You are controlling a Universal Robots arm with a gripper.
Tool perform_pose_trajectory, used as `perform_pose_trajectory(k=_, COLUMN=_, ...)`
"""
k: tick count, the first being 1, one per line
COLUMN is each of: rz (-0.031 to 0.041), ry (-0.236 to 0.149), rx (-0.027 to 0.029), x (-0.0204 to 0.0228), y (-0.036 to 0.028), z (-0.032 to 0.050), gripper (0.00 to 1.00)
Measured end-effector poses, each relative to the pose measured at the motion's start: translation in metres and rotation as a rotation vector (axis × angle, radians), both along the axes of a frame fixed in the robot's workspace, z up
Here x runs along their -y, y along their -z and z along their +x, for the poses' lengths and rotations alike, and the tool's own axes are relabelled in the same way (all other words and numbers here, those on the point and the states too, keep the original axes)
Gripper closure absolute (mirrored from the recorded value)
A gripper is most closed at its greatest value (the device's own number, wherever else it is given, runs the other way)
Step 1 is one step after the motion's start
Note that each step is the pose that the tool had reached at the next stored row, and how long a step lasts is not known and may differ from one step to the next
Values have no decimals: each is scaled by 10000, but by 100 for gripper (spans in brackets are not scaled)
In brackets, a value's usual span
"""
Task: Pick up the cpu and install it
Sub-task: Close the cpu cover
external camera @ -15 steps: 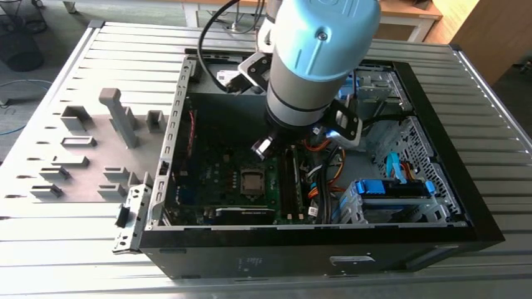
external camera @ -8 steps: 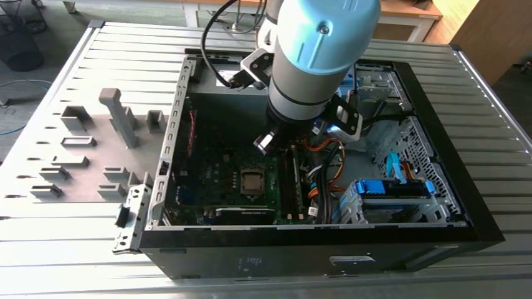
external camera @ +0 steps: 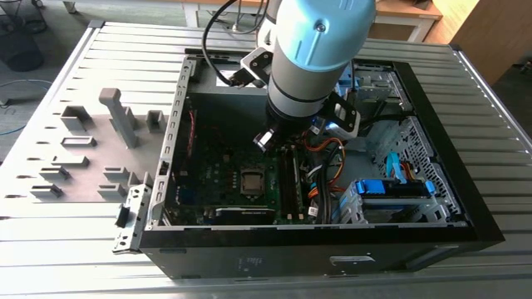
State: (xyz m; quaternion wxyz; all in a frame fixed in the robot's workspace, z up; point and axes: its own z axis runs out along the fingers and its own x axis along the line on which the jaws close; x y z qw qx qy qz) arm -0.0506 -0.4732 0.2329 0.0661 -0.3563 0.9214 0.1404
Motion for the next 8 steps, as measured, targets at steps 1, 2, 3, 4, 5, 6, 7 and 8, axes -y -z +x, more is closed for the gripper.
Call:
perform_pose_trajectory(k=1, rz=-4, ry=0, rx=0, x=-4, y=3, z=0, gripper=89)
perform_pose_trajectory(k=2, rz=-9, ry=0, rx=-1, x=-7, y=4, z=0, gripper=89)
perform_pose_trajectory(k=3, rz=-14, ry=0, rx=0, x=-9, y=5, z=0, gripper=89)
perform_pose_trajectory(k=4, rz=-20, ry=-1, rx=-1, x=-9, y=5, z=0, gripper=89)
perform_pose_trajectory(k=5, rz=-26, ry=0, rx=-1, x=-9, y=5, z=0, gripper=89)
perform_pose_trajectory(k=6, rz=-30, ry=0, rx=-1, x=-9, y=4, z=0, gripper=89)
perform_pose_trajectory(k=7, rz=-34, ry=1, rx=-2, x=-10, y=-8, z=0, gripper=89)
perform_pose_trajectory(k=8, rz=-32, ry=0, rx=-1, x=-10, y=-26, z=0, gripper=89)
